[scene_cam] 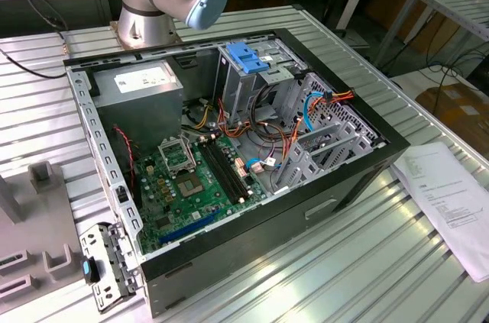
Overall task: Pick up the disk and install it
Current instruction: 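Pick up the disk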
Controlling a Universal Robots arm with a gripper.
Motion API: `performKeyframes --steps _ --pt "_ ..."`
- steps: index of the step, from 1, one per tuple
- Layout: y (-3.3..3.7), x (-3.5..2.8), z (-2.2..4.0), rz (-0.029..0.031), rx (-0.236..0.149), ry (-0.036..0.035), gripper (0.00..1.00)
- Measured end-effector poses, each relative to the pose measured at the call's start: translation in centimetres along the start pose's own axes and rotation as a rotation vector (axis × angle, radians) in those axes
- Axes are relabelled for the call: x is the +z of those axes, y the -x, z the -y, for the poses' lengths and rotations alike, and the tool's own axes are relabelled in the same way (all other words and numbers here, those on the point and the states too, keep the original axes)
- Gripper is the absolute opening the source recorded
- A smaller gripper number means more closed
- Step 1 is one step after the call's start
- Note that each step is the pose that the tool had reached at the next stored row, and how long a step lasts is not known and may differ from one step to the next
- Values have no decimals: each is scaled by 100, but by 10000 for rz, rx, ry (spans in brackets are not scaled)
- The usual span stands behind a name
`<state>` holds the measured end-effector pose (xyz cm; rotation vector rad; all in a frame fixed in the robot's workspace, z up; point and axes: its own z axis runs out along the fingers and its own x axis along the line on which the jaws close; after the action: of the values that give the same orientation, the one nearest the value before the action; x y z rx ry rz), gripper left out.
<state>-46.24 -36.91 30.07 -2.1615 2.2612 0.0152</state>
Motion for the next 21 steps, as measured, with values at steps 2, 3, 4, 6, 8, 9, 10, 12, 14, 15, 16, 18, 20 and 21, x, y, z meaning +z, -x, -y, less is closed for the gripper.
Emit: performKeyframes --steps 2,3,4,6,8,9,10,12,14,15,16,18,20,21 --pt "0 -18 0 -1 0 1 37" --pt "1 -32 0 0 0 1 37" --pt "1 -62 0 0 0 0 37" --pt "2 -120 1 0 0 1 37" --pt "3 -177 1 -1 0 1 37" --pt "4 -207 1 0 0 0 37" --pt "4 -222 1 0 0 1 37" --pt "4 -261 1 0 0 0 37" --pt "6 -347 1 -1 0 1 37" --pt "7 -404 1 0 0 0 37" --pt "8 -453 1 0 0 0 37" --pt "9 -528 1 0 0 0 37" --pt "10 -595 1 -1 0 1 37" --pt "10 -615 2 -1 0 1 37"
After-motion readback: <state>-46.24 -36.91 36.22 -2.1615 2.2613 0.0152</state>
